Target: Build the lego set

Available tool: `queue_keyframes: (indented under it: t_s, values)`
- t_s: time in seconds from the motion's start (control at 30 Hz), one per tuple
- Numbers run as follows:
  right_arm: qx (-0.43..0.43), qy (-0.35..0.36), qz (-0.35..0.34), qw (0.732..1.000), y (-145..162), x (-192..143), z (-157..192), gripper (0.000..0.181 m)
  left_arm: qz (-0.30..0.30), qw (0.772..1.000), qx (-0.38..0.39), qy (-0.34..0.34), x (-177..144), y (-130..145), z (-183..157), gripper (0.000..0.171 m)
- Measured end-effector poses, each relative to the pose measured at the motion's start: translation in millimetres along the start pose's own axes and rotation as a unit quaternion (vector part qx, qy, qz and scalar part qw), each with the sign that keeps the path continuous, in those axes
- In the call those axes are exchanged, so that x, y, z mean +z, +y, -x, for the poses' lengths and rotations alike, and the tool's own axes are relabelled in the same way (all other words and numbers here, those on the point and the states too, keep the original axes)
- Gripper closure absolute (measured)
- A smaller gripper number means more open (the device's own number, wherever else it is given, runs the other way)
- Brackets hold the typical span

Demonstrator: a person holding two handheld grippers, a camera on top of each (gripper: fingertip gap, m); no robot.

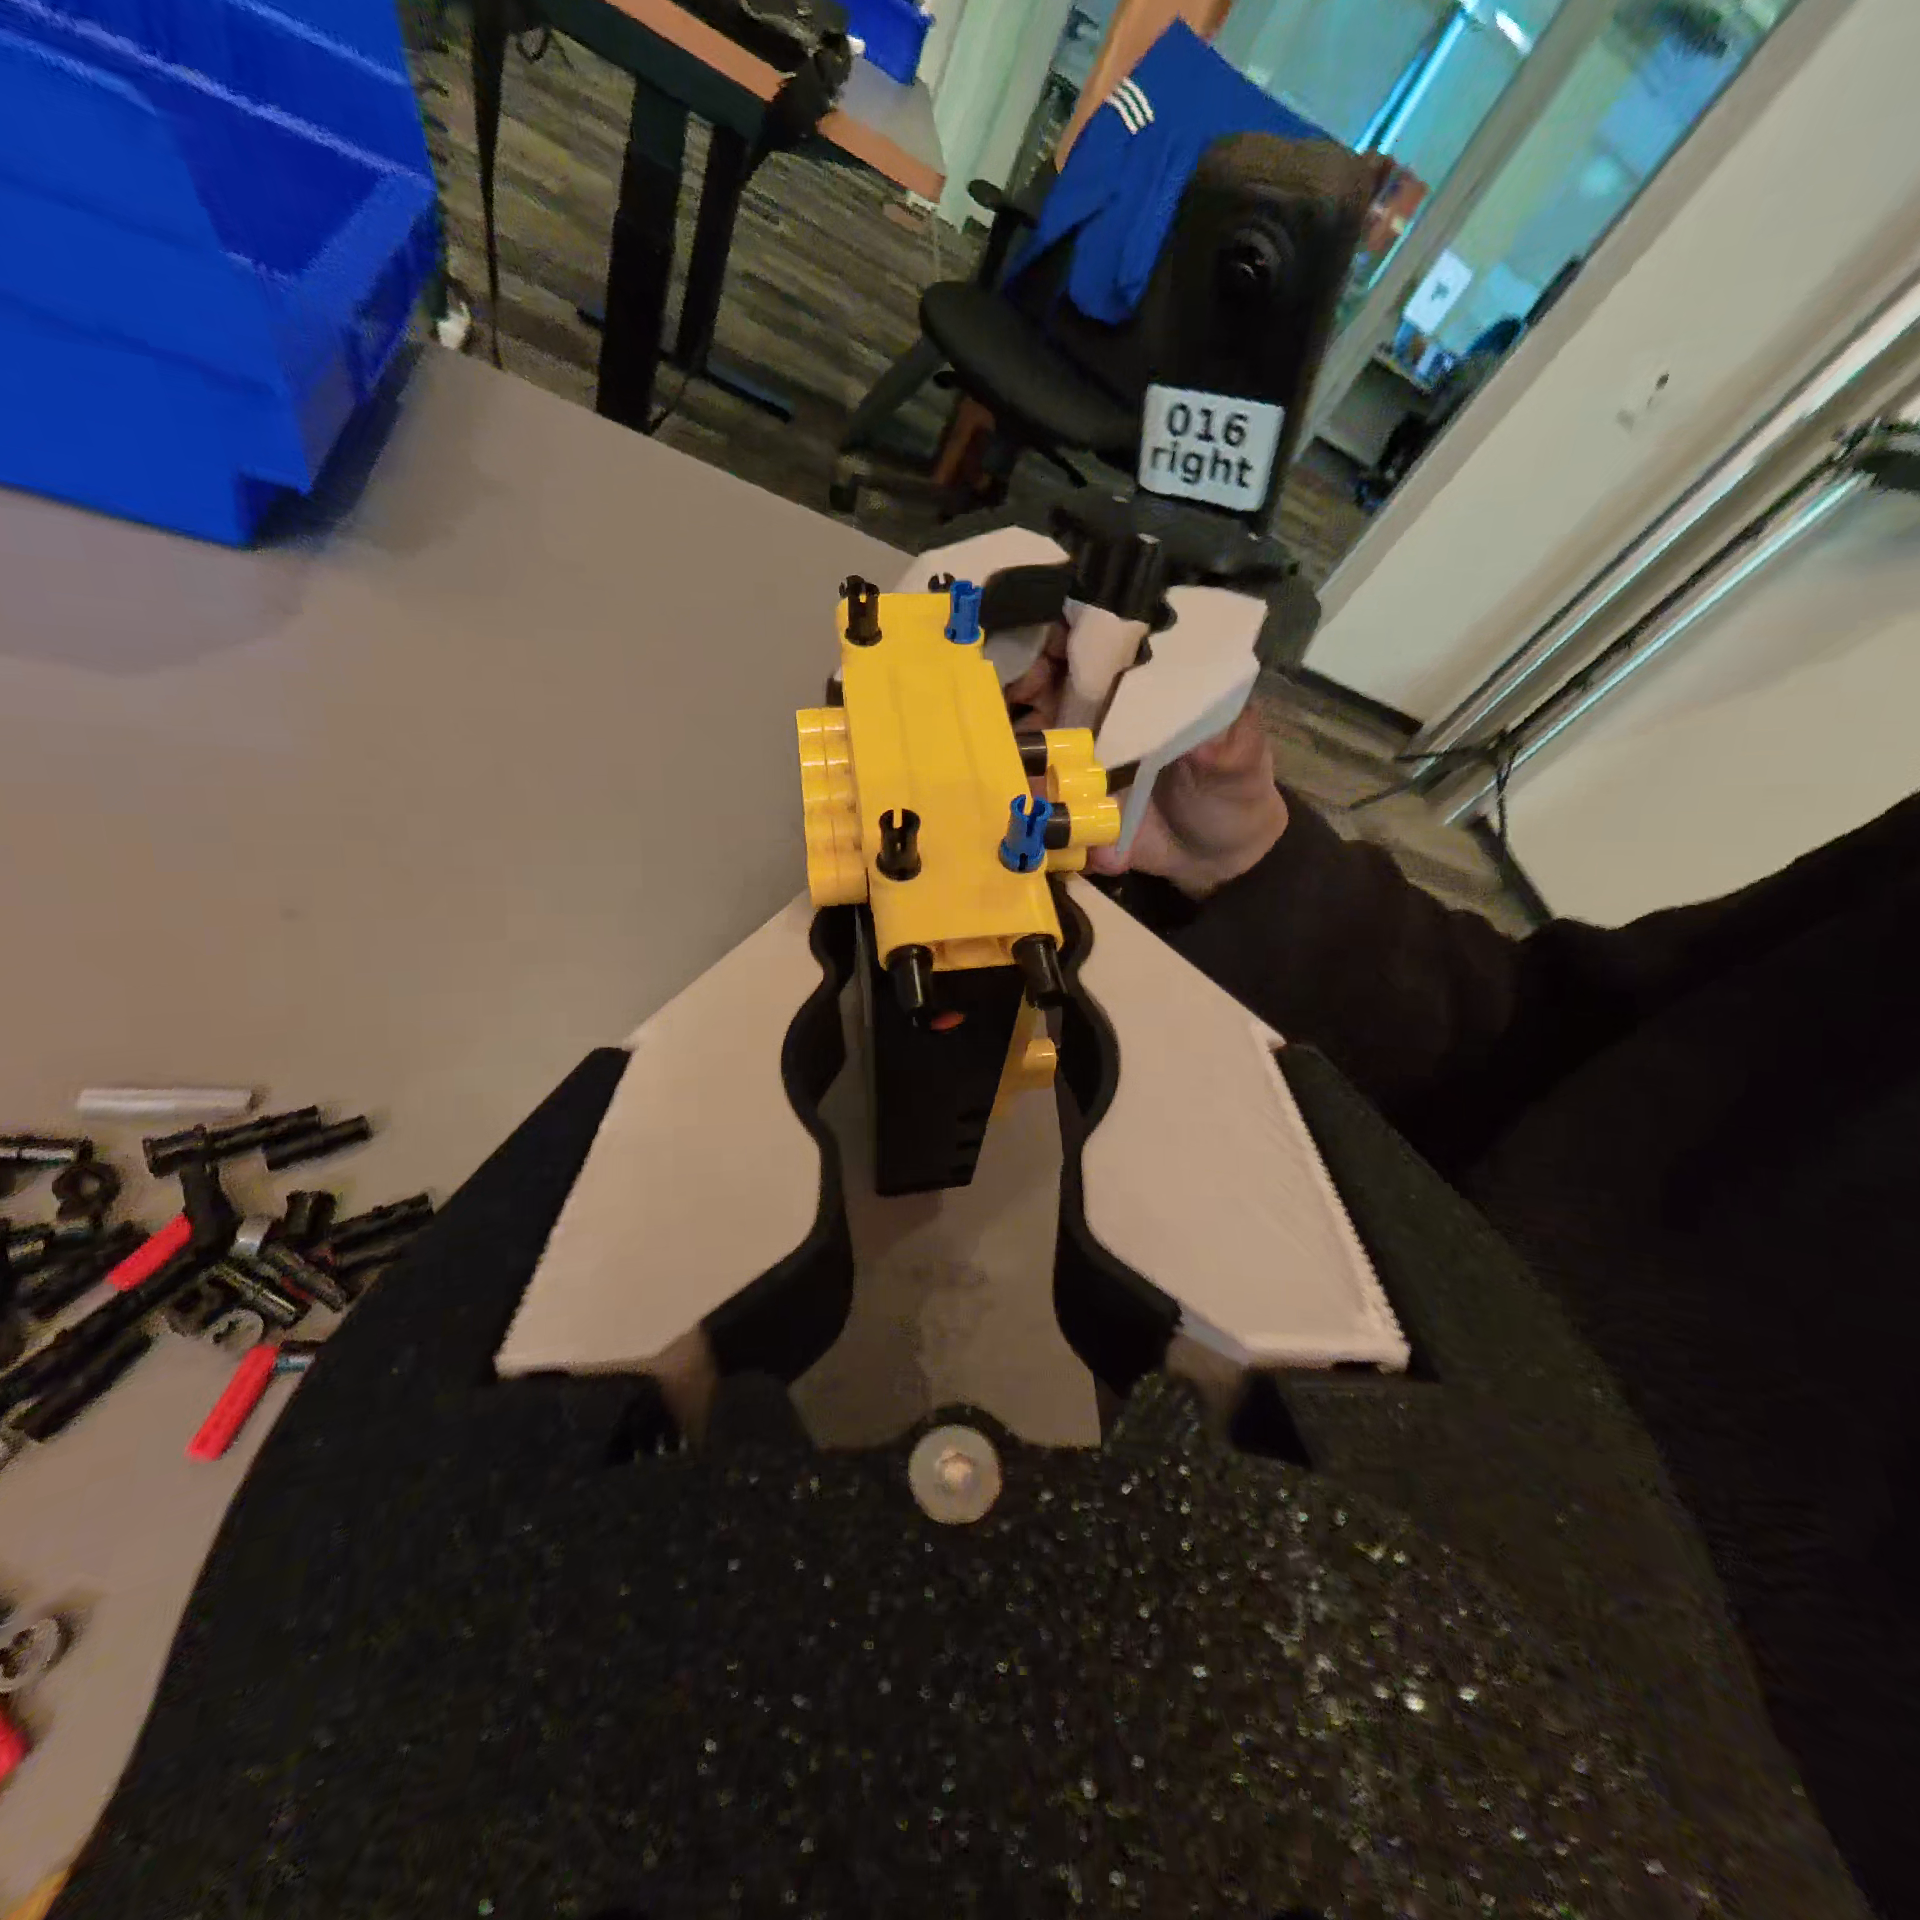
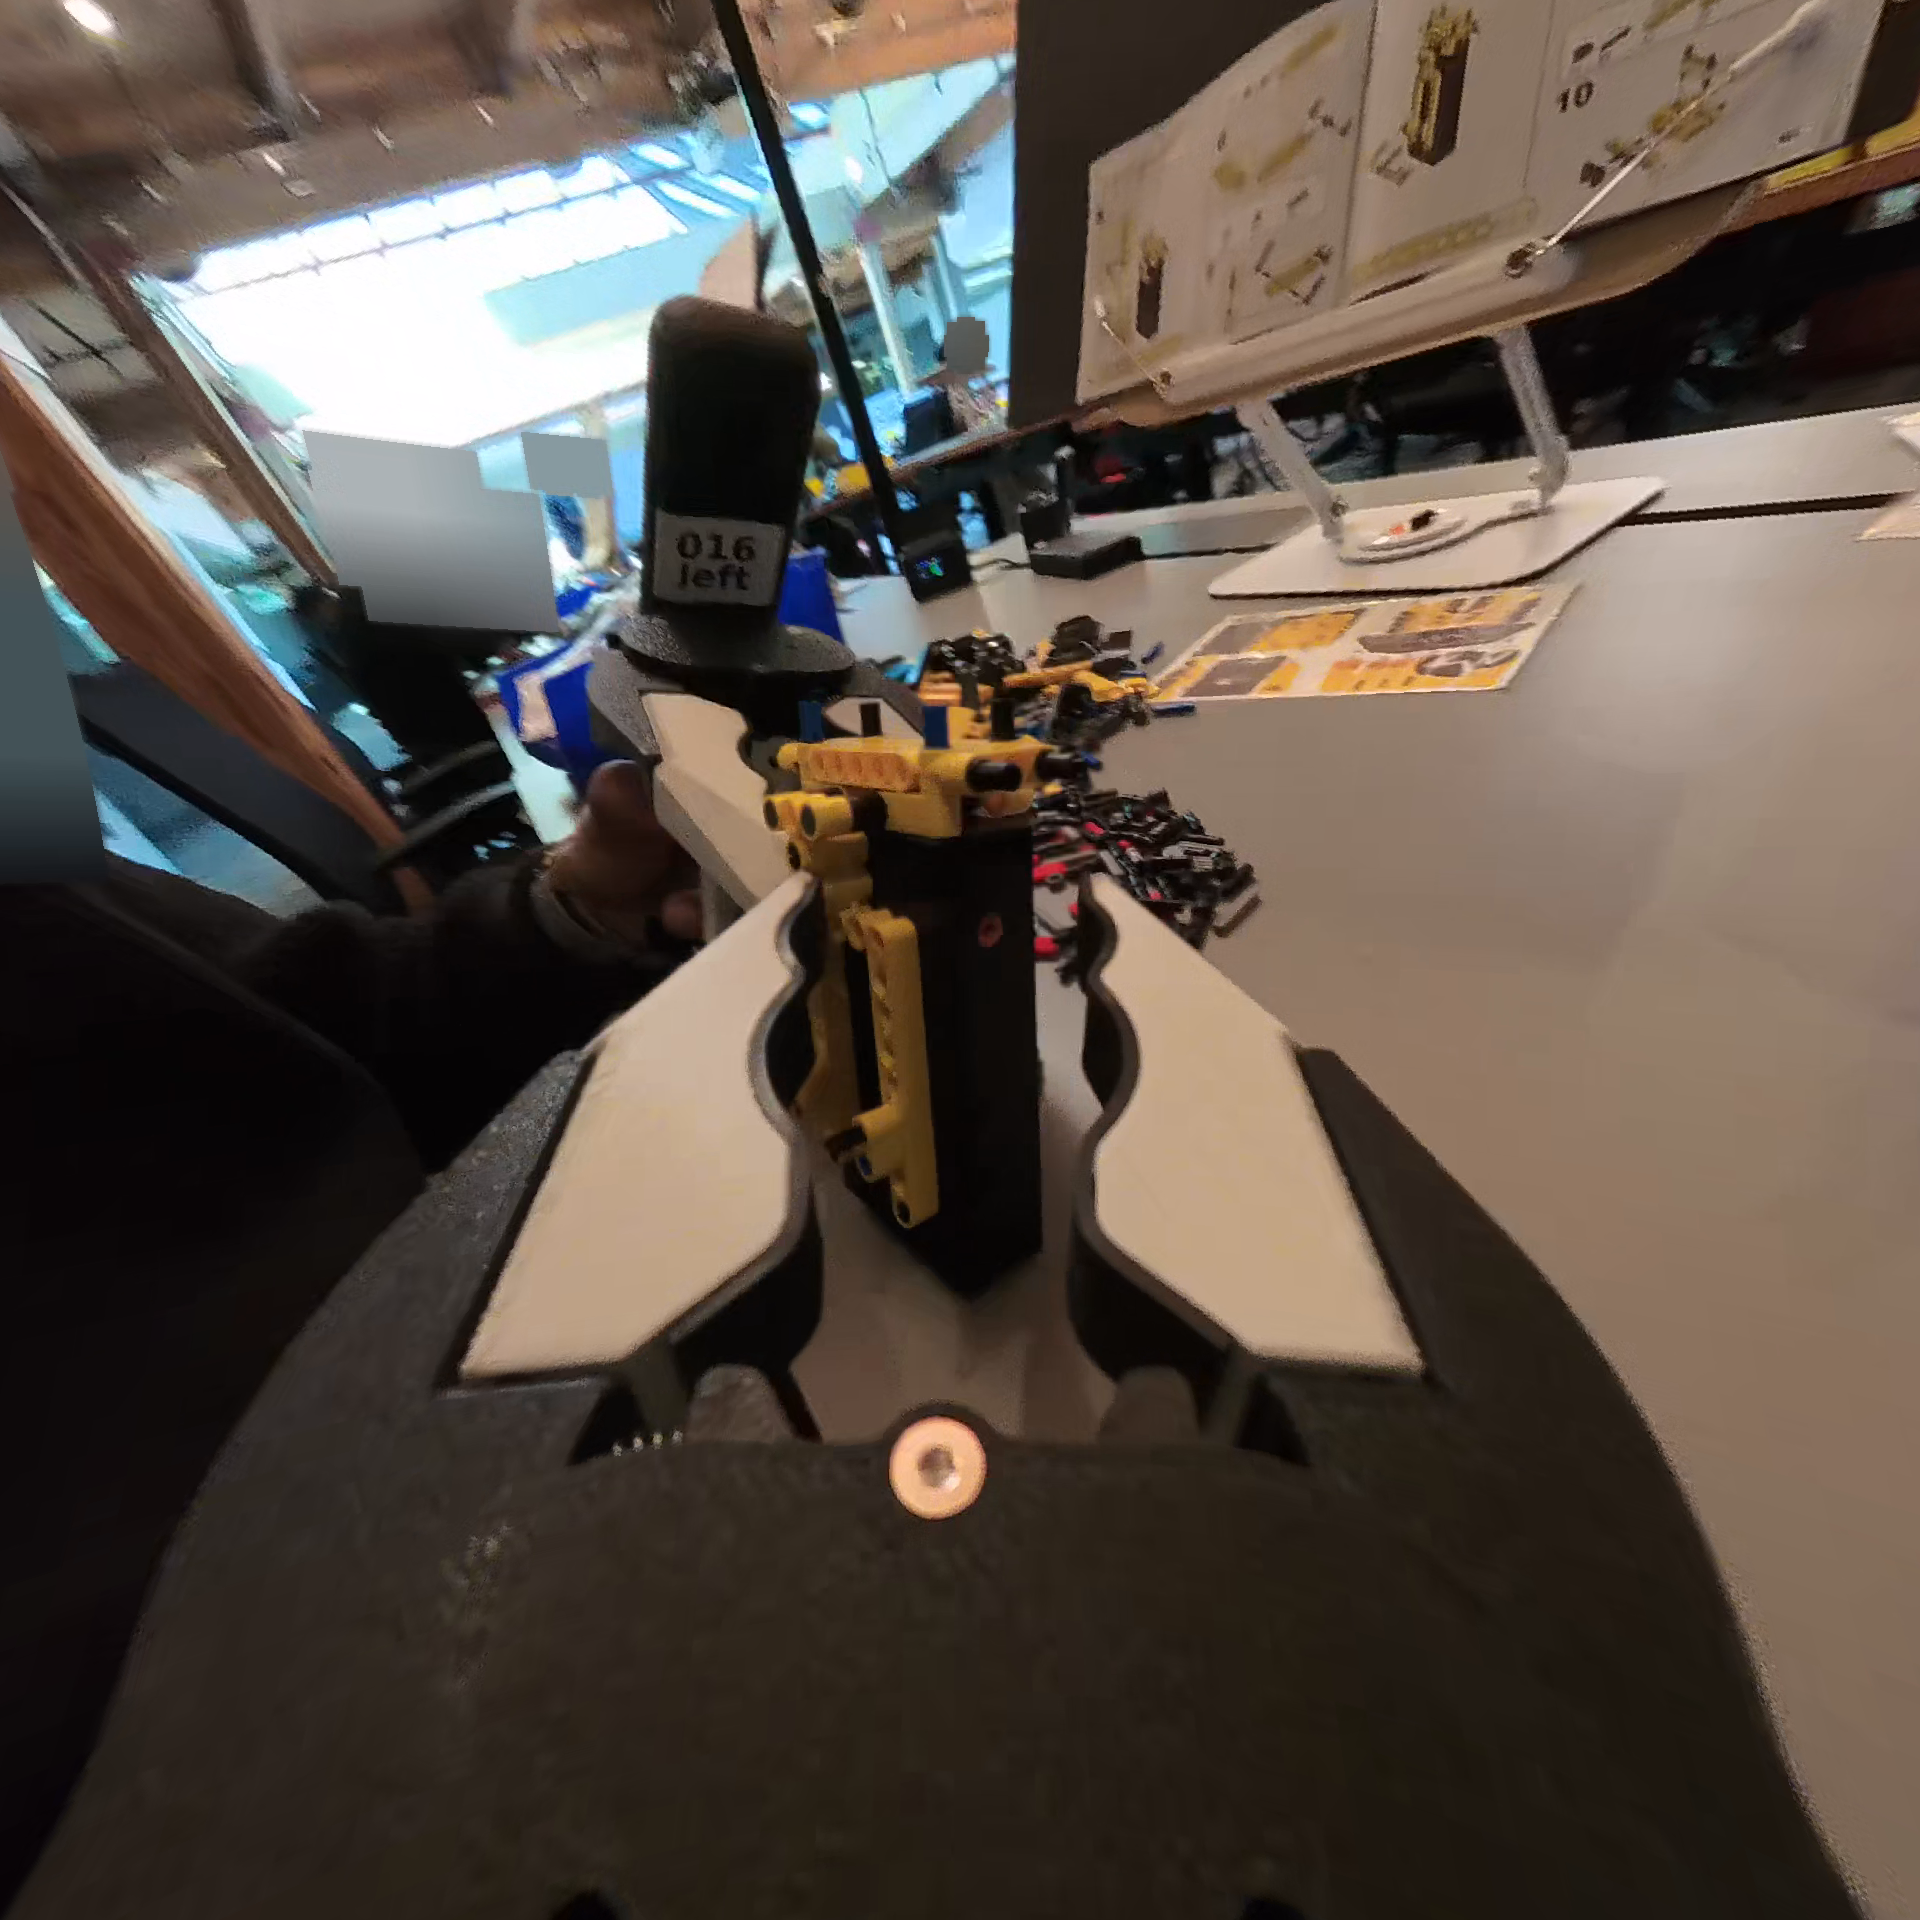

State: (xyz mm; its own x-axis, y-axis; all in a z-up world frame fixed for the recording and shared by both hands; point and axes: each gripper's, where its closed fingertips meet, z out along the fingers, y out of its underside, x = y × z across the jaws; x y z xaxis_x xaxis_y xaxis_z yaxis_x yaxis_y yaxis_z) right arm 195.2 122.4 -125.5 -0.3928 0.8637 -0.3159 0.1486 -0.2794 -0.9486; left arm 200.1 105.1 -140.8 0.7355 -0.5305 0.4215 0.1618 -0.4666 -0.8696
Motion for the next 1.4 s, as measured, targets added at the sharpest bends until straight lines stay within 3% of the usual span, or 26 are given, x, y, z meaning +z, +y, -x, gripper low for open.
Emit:
queue_keyframes:
  t_s: [0.17,0.4,0.6,0.8,0.97,1.17,1.4]
  values:
    - [-0.019,-0.041,0.085,0.995,27.8,0.5,11.2,0.13,0.005,0.999,0.041,-0.006,0.9,0.5,-4.3,0.135]
    - [-0.048,-0.089,0.12,0.988,41.2,0.3,30.6,0.14,0.028,0.988,0.151,0.022,12.2,10.7,-33.1,0.135]
    - [-0.05,-0.014,0.063,0.997,12.0,-6.1,2.7,0.142,-0.058,0.988,0.121,-0.076,3.5,-15.6,-8.6,0.126]
    - [0.016,0.046,-0.008,0.999,-16.1,-14.9,-40.5,0.142,-0.084,0.992,0.049,-0.085,-12.0,-8.1,5.6,0.122]
    - [-0.014,0.164,0.056,0.985,-6.3,0.7,-93.1,0.142,-0.103,0.99,0.034,-0.09,-21.5,-4.2,6.9,0.122]
    - [-0.053,0.129,0.072,0.988,-9.3,50.9,-100.7,0.142,-0.131,0.987,0.014,-0.087,-33.4,-7.9,9.7,0.122]
    - [-0.061,0.101,0.122,0.985,5.2,32.6,-95.6,0.143,-0.148,0.986,-0.013,-0.081,-41.5,-9.7,14.0,0.122]
